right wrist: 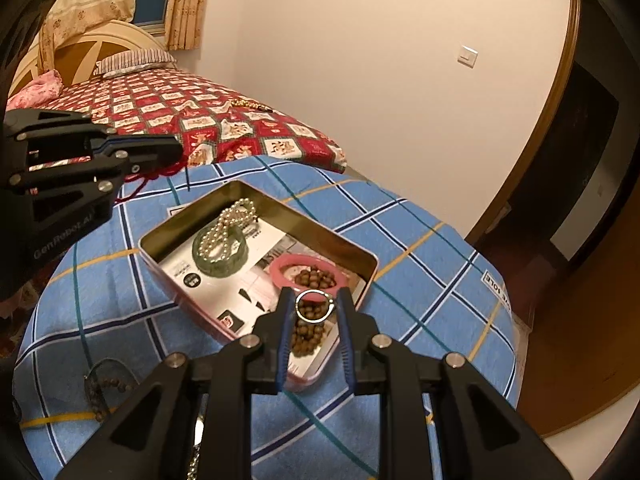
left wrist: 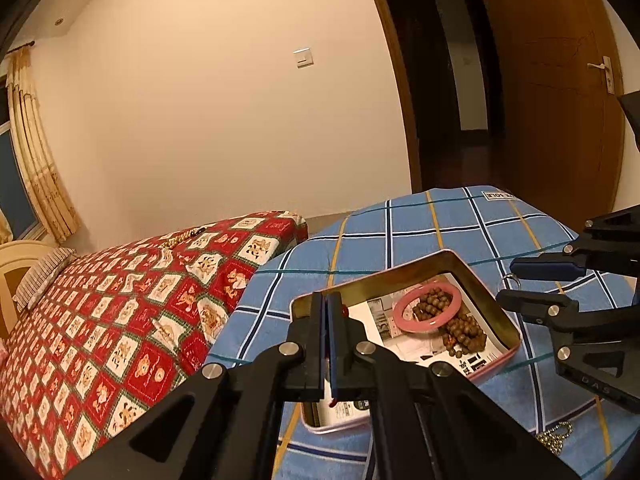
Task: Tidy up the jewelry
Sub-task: 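Lower both tools into the tin and open them to release tassel and ring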
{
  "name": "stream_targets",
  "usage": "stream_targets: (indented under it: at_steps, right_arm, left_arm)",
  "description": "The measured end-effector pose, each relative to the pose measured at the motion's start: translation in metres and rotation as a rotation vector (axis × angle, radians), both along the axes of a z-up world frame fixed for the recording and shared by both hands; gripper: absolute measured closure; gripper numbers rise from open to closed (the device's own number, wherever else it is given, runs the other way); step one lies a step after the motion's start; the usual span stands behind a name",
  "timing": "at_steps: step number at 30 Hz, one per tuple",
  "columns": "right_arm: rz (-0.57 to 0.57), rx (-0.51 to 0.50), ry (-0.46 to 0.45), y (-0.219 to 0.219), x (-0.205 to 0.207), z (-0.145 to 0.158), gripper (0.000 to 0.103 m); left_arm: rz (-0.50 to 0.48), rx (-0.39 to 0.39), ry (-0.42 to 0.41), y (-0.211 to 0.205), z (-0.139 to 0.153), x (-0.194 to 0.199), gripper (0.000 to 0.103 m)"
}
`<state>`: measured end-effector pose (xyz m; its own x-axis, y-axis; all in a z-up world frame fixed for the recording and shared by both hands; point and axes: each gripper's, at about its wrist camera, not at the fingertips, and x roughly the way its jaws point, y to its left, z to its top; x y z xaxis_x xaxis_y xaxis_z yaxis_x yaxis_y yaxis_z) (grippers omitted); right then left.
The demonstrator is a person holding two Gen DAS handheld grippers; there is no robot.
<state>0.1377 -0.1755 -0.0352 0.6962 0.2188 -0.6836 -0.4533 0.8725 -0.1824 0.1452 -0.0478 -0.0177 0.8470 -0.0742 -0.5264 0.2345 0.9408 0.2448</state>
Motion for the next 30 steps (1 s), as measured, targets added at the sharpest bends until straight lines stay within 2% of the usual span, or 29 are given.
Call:
stream_targets:
  at_steps: [30]
  right_arm:
    - [-0.004, -0.018, 0.048, 0.01, 0.043, -0.025, 0.08]
  left_arm:
    - [0.017, 0.039, 0.059, -0.014, -0.036, 0.056, 0.103]
